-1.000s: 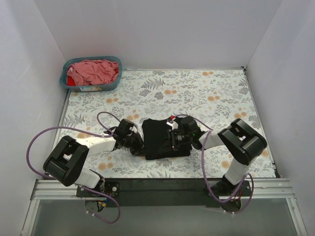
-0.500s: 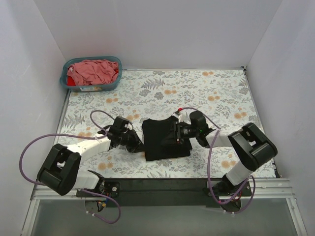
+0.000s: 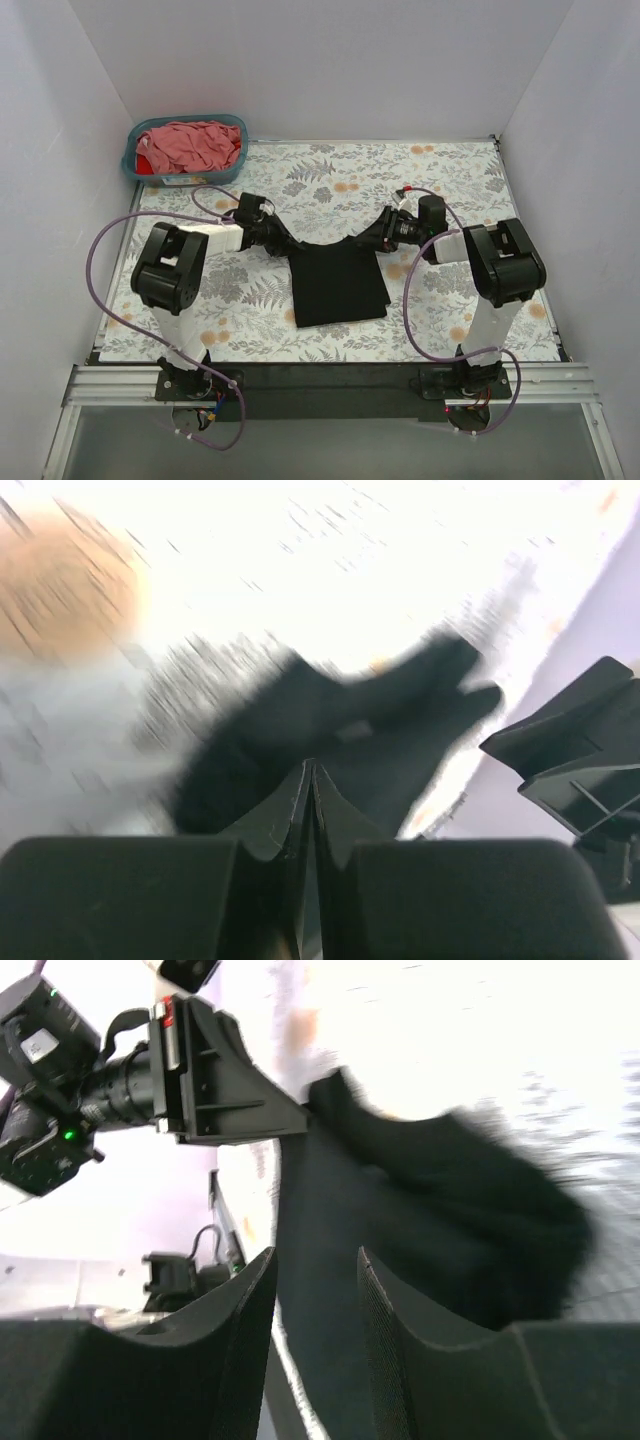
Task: Fold and stack the t-shirts
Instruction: Fold the tshirt
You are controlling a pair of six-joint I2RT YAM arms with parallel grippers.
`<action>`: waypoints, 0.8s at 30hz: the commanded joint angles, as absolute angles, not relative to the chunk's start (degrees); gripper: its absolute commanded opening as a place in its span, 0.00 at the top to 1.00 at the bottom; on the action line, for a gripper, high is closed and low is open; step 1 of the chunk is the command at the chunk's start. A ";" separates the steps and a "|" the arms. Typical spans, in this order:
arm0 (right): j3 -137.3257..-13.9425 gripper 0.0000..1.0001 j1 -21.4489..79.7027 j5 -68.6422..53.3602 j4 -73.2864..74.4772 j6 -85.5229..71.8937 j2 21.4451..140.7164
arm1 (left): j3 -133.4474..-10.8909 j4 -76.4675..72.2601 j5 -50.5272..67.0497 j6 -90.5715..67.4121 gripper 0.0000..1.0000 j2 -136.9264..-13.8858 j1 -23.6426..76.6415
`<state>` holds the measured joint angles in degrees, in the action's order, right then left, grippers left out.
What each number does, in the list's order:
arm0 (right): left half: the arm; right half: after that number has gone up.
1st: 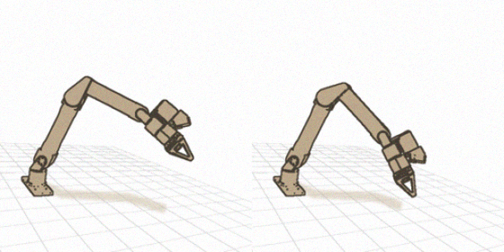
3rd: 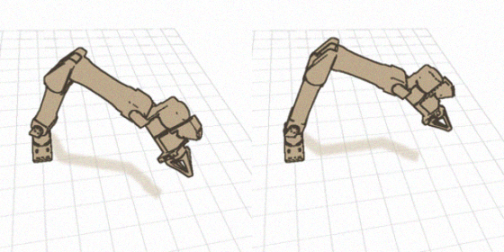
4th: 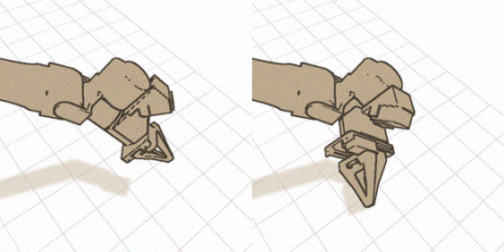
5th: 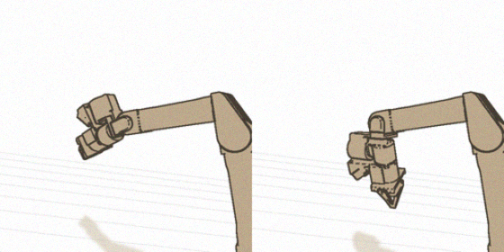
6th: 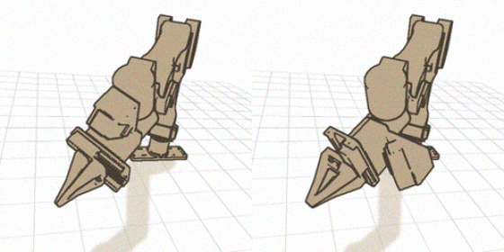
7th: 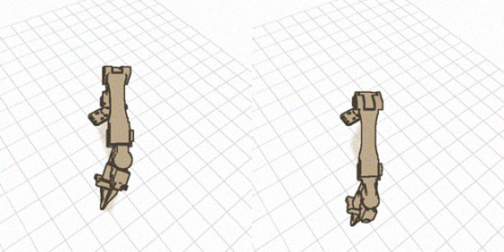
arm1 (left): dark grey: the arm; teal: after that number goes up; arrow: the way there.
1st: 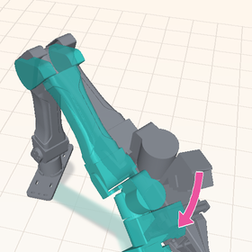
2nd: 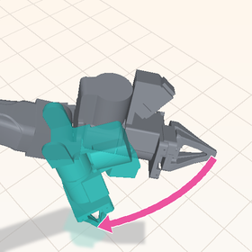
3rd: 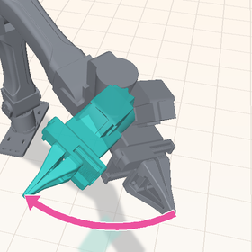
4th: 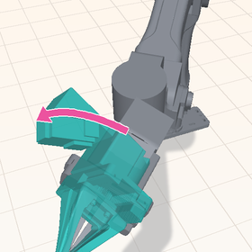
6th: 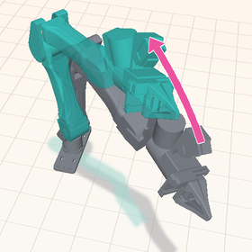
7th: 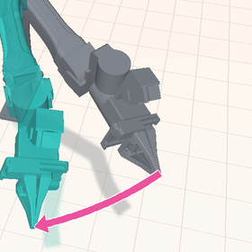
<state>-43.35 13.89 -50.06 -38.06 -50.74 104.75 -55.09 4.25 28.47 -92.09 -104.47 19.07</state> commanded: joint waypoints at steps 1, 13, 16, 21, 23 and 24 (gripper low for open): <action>-46.31 0.56 12.05 -48.34 -38.85 -48.52 110.38 | -57.92 3.43 27.60 -89.12 0.98 -109.41 17.93; -43.86 0.54 8.88 -55.02 -37.53 -46.41 103.99 | -58.71 10.10 26.02 -82.80 0.90 -101.71 15.91; -39.47 0.53 8.96 -55.81 -37.35 -46.58 98.10 | -58.10 13.18 25.49 -81.83 0.80 -95.38 16.00; -30.43 0.52 8.88 -55.03 -31.49 -41.43 87.20 | -53.27 18.36 22.78 -80.16 0.62 -81.78 16.26; -30.32 0.50 9.31 -50.75 -16.75 -34.31 82.55 | -50.37 21.08 20.84 -78.67 0.53 -77.63 16.35; -31.63 0.48 9.84 -48.36 -11.31 -26.27 81.05 | -49.40 21.96 18.92 -77.97 0.50 -73.78 16.35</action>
